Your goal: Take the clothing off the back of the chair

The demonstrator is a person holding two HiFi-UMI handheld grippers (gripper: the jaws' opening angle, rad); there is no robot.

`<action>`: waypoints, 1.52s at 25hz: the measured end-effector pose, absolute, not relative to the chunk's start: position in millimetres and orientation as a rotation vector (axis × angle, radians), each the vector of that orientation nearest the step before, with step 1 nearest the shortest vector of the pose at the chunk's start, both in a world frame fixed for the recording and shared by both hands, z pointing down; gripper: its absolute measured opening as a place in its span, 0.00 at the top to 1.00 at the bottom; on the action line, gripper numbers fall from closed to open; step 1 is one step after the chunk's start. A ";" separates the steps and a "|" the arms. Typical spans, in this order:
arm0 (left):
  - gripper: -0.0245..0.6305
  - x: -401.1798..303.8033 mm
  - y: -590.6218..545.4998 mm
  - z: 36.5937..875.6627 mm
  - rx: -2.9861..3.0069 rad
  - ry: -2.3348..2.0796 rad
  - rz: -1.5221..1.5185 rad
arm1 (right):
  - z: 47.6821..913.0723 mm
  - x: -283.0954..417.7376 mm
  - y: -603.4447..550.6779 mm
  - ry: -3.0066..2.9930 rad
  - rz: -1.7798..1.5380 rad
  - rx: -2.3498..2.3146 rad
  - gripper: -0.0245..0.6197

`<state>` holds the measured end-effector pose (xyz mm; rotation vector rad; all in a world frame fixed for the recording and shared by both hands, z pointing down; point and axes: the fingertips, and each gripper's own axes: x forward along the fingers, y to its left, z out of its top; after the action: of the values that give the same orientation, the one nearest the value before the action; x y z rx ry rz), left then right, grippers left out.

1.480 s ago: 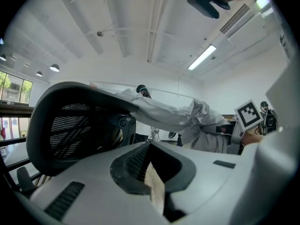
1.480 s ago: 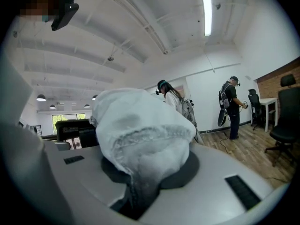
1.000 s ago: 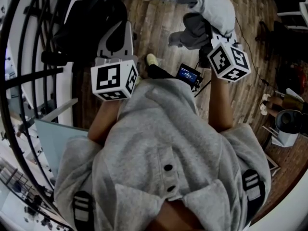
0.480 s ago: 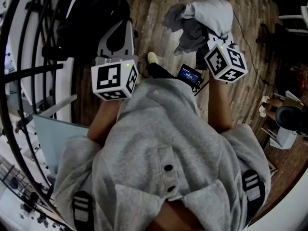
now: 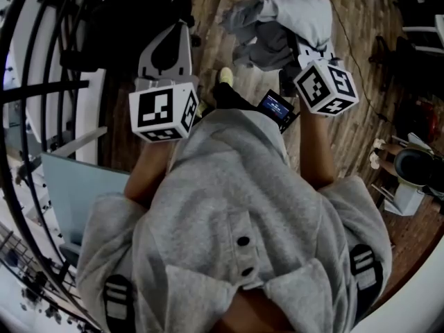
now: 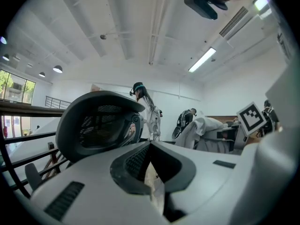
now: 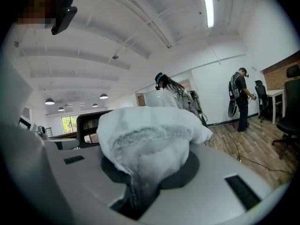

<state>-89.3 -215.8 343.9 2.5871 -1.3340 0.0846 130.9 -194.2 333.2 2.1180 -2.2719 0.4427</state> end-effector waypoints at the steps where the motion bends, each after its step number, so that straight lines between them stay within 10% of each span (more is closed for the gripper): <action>1: 0.95 -91.1 -213.3 343.6 2.585 -1.340 0.081 | 332.5 128.3 -192.2 -2.279 0.443 2.108 0.80; 38: 0.95 47.3 -101.4 333.4 2.504 -1.554 0.141 | 319.5 214.5 -110.8 -2.596 0.418 1.731 0.80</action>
<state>47.3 -101.4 333.4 2.5037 -1.5539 0.1414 214.5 -110.8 319.5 1.7313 -2.5964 0.4179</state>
